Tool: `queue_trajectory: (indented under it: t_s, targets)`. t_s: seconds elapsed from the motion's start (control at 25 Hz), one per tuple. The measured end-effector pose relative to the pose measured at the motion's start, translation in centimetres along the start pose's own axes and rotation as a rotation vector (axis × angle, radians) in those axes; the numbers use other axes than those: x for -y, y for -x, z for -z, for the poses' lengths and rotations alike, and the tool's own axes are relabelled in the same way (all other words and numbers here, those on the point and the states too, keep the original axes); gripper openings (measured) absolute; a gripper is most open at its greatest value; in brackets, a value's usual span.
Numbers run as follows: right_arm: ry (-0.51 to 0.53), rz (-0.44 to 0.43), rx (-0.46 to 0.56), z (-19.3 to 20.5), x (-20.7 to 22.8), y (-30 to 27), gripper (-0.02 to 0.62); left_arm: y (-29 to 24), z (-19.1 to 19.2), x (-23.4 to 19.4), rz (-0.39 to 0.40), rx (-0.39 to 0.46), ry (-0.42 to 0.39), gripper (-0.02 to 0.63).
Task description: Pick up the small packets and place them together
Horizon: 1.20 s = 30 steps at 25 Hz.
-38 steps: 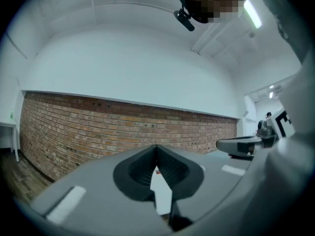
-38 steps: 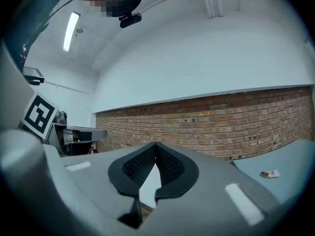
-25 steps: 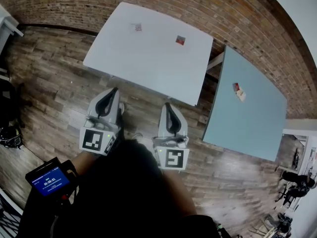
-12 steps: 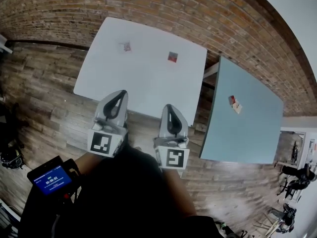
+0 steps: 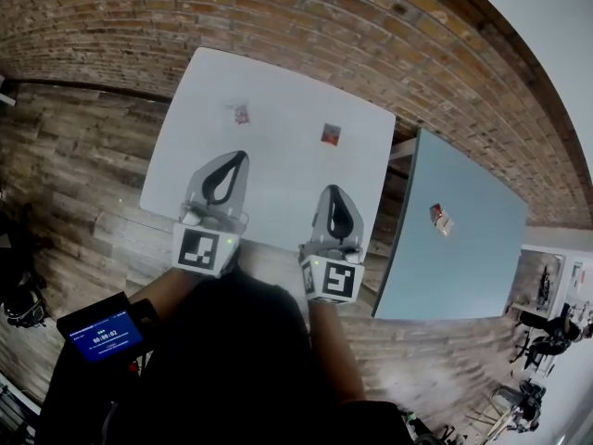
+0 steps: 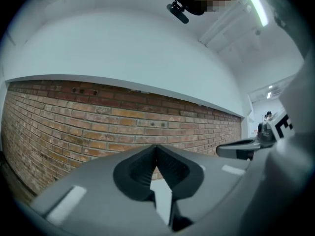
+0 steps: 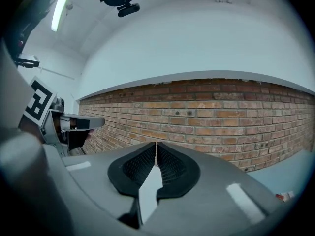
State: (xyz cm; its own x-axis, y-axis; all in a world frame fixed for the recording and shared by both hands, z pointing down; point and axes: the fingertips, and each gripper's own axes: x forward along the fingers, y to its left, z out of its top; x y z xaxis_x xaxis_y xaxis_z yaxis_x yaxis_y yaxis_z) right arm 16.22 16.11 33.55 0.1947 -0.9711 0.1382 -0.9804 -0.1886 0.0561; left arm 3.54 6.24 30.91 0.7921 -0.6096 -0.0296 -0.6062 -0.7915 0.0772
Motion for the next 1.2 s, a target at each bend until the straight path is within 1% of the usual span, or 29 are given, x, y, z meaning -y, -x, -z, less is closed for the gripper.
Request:
queue_trajectory:
  t_s: [0.12, 0.2, 0.32, 0.4, 0.48, 0.64, 0.76, 0.84, 0.96, 1.08, 1.2]
  targets:
    - [-0.006, 0.021, -0.017, 0.2, 0.7, -1.7, 0.008, -1.3, 0.8, -1.3, 0.003, -0.02, 0.008, 0.0]
    - [-0.001, 0.029, -0.024, 0.4, 1.3, -2.9, 0.011, -2.5, 1.5, -1.7, 0.019, -0.042, 0.008, 0.0]
    - [0.004, 0.032, -0.043, 1.1, 2.0, -4.0, 0.021, -3.9, 2.4, -1.6, 0.046, -0.051, -0.014, 0.0]
    - [0.001, 0.029, -0.06, 1.8, 2.5, -4.6, 0.023, -4.3, 2.8, -1.4, 0.045, -0.057, -0.021, 0.0]
    - [-0.003, 0.01, -0.076, 2.5, 2.9, -5.4, 0.026, -4.8, 3.0, -1.3, 0.032, -0.058, -0.017, 0.0]
    - [0.011, -0.055, -0.127, 4.9, 4.2, -7.0, 0.04, -5.8, 3.0, -0.3, 0.011, -0.05, -0.025, 0.001]
    - [0.016, -0.068, -0.151, 6.2, 6.2, -8.1, 0.051, -6.3, 3.3, 0.4, -0.009, -0.072, -0.011, 0.001]
    - [0.026, -0.079, -0.165, 7.1, 7.6, -9.1, 0.052, -7.0, 3.5, 0.8, -0.005, -0.084, -0.01, 0.001]
    - [0.03, -0.097, -0.195, 8.7, 9.3, -10.2, 0.052, -7.9, 3.7, 1.7, 0.005, -0.08, -0.023, 0.001]
    - [0.008, -0.101, -0.229, 10.4, 10.8, -11.2, 0.067, -8.5, 4.0, 2.3, -0.02, -0.088, -0.033, 0.001]
    - [0.003, -0.117, -0.265, 12.1, 11.6, -12.4, 0.069, -9.1, 4.3, 2.6, -0.048, -0.098, -0.011, 0.001]
